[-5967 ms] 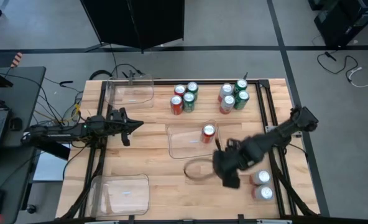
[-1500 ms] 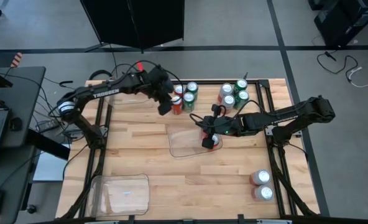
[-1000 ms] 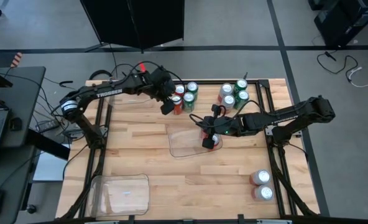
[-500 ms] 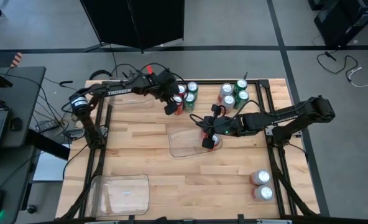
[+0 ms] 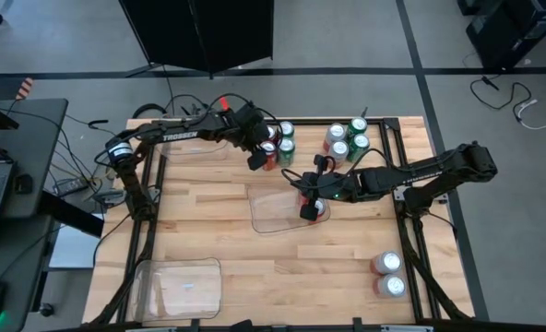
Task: Sort soda cans
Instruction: Put the orange soda can into the middle transparent bin
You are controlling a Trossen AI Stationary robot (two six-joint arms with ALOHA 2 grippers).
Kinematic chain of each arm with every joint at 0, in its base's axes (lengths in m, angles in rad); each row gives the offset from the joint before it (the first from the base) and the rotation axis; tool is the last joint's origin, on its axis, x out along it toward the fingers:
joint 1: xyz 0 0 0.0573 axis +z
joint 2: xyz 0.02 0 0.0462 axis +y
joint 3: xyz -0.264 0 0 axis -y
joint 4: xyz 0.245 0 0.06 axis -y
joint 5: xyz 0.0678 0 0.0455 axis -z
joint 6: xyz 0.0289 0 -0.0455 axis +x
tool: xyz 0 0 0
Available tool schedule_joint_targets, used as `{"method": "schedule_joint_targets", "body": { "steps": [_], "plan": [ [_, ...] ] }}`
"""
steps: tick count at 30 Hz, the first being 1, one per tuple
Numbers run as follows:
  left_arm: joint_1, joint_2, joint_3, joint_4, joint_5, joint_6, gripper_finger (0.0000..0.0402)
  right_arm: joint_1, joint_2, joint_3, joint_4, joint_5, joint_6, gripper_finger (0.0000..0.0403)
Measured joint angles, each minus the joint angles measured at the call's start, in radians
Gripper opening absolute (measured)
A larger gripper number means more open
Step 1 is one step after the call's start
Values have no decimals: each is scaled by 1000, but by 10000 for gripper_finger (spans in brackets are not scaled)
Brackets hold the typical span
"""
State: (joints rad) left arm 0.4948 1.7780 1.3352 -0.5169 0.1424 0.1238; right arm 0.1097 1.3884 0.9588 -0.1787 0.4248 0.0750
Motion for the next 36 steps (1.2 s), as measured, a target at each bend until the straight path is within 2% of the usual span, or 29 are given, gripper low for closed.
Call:
{"method": "schedule_joint_targets", "body": {
  "steps": [6,15,24,31,33,36],
  "plan": [
    [-1,-2,1,-3,-10,8,203,0,0,0,1,0,0,0],
    [-1,10,-8,-58,34,4,139,0,0,0,3,0,4,0],
    [-29,6,9,-56,43,8,128,-10,0,0,31,-35,37,4],
    [-38,0,163,-294,34,13,112,-148,33,0,109,-54,58,10],
    [-36,-17,164,-298,31,27,88,-200,58,11,123,-105,56,4],
    [-27,-39,141,-279,30,53,32,-261,111,48,117,-144,39,2]
  ]
}}
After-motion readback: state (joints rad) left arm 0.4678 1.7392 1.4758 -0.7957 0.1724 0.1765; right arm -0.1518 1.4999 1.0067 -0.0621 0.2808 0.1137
